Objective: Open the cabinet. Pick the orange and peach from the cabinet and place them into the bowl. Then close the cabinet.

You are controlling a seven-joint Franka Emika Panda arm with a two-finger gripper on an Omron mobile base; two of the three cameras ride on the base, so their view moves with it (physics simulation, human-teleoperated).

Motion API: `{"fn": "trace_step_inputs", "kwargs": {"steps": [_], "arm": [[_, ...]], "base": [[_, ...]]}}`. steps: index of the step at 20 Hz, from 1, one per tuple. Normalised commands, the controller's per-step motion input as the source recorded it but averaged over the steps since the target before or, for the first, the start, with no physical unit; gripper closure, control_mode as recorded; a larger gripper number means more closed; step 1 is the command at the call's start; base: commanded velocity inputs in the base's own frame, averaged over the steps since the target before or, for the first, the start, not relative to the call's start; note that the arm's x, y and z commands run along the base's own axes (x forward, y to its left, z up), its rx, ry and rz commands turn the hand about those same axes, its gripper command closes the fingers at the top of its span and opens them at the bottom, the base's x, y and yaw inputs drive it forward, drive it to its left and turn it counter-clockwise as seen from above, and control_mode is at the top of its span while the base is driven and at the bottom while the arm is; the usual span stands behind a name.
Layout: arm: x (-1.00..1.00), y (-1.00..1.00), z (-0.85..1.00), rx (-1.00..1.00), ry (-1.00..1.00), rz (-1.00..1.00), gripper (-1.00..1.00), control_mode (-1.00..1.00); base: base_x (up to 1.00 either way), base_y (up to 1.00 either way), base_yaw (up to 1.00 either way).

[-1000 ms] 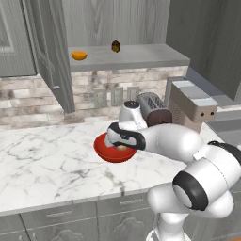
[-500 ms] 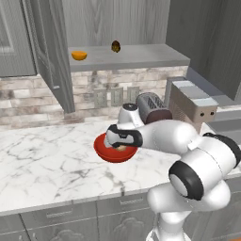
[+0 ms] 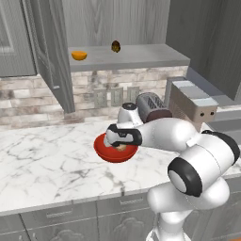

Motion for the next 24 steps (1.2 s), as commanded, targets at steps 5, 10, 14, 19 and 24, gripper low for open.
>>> {"fn": "trace_step_inputs", "kwargs": {"steps": [5, 10, 14, 19, 24], "arm": [[0.0, 0.0, 0.0, 0.0, 0.0, 0.0, -1.0, -1.0], [0.11, 0.0, 0.0, 0.0, 0.0, 0.0, -1.0, -1.0], [0.1, 0.0, 0.0, 0.0, -0.02, 0.0, -1.0, -1.0], [0.04, 0.0, 0.09, -0.02, -0.1, -0.01, -1.0, -1.0], [-0.08, 0.0, 0.49, -0.04, -0.2, -0.03, -1.0, -1.0]], "base": [[0.0, 0.0, 0.0], [0.0, 0.0, 0.0], [0.0, 0.0, 0.0], [0.0, 0.0, 0.0], [0.0, 0.0, 0.0]]}}
